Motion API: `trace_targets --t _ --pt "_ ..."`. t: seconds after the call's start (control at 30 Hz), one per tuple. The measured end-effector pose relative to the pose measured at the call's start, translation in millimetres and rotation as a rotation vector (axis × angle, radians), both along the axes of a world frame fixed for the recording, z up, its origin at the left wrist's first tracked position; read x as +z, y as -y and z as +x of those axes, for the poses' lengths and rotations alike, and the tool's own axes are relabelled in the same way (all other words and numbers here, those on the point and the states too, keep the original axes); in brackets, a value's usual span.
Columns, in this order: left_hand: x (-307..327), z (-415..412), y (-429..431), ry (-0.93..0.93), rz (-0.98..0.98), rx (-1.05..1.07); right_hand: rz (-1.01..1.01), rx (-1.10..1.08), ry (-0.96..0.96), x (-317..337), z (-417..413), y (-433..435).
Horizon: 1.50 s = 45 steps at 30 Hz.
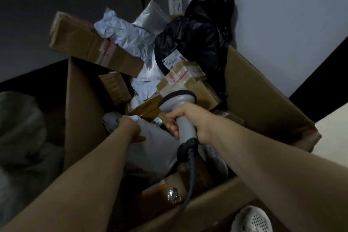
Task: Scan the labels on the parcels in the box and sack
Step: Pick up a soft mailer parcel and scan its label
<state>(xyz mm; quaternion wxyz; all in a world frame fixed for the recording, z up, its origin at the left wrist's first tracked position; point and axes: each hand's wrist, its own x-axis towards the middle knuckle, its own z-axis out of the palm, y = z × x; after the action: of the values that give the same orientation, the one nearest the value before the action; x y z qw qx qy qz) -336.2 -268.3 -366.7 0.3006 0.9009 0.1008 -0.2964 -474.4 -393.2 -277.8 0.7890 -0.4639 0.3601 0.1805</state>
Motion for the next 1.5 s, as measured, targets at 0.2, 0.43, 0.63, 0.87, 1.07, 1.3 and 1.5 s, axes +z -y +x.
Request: trace_targets --t 0.2,0.43,0.63,0.87,1.07,1.3,1.5 --pt "21.7 -19.0 -4.6 0.107 0.437 -0.397 -0.010 -0.023 -0.021 -4.2 -3.7 2.2" --pt "114.4 -39.1 -7.7 0.233 -0.301 0.107 -0.189 -0.103 0.034 57.0 -33.5 -11.5" --pt "232.7 -82.3 -29.8 0.356 -0.485 0.104 -0.231 -0.184 0.131 126.0 -83.9 -43.5" --pt "316.8 -132.3 -112.8 0.509 -0.739 0.253 -0.350 -0.339 0.269 173.0 -112.6 -97.2" --pt "338.9 -157.0 -187.2 0.442 -0.953 0.518 -0.337 -0.416 0.391 185.7 -114.7 -137.6" --pt "338.3 -161.8 -238.2 0.268 -0.915 0.433 -0.322 -0.367 0.486 189.7 -119.7 -168.1" --pt "348.5 -176.4 -244.6 0.208 -0.672 0.031 -0.369 -0.310 0.516 199.6 -116.4 -179.8"
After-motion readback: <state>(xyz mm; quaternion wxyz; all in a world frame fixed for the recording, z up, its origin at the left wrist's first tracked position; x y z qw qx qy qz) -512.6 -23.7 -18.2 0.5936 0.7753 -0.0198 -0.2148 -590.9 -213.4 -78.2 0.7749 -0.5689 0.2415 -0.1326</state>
